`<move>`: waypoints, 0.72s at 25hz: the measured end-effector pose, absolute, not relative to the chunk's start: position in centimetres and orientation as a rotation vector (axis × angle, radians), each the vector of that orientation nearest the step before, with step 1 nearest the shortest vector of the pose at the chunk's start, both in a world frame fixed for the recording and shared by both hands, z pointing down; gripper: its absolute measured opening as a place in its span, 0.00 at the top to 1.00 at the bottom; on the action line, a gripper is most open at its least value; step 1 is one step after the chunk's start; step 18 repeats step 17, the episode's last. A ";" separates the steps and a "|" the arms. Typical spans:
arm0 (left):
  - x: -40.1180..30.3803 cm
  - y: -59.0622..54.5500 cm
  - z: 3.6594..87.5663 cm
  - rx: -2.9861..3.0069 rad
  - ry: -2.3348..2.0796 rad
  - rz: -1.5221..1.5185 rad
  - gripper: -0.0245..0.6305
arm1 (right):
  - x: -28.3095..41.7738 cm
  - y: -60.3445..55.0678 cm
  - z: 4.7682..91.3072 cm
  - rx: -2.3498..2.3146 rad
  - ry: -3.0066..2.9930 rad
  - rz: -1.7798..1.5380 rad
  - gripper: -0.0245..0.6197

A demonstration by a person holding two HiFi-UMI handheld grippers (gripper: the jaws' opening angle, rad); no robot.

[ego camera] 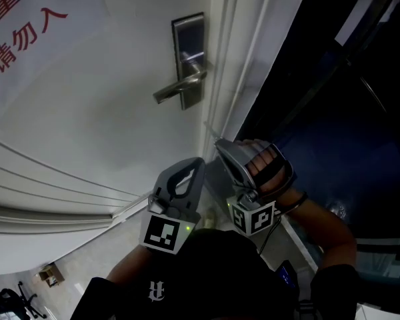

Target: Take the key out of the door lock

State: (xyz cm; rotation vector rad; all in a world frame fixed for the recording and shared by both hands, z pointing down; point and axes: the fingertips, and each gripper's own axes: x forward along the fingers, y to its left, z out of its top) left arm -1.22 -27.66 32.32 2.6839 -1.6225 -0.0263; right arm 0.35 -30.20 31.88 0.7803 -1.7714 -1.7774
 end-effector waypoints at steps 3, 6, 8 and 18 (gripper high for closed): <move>-1.4 -27.7 32.1 2.685 -1.631 -0.041 0.96 | 0.2 -30.3 31.9 0.775 -1.774 -1.775 0.93; -1.7 -27.5 31.8 2.681 -1.646 -0.054 0.96 | -0.2 -30.1 32.1 0.759 -1.780 -1.774 0.93; -1.8 -27.5 31.8 2.678 -1.651 -0.045 0.96 | -0.3 -30.1 32.0 0.751 -1.782 -1.778 0.93; -2.1 -28.0 31.5 2.666 -1.655 -0.061 0.96 | -0.7 -30.8 31.5 0.734 -1.776 -1.799 0.93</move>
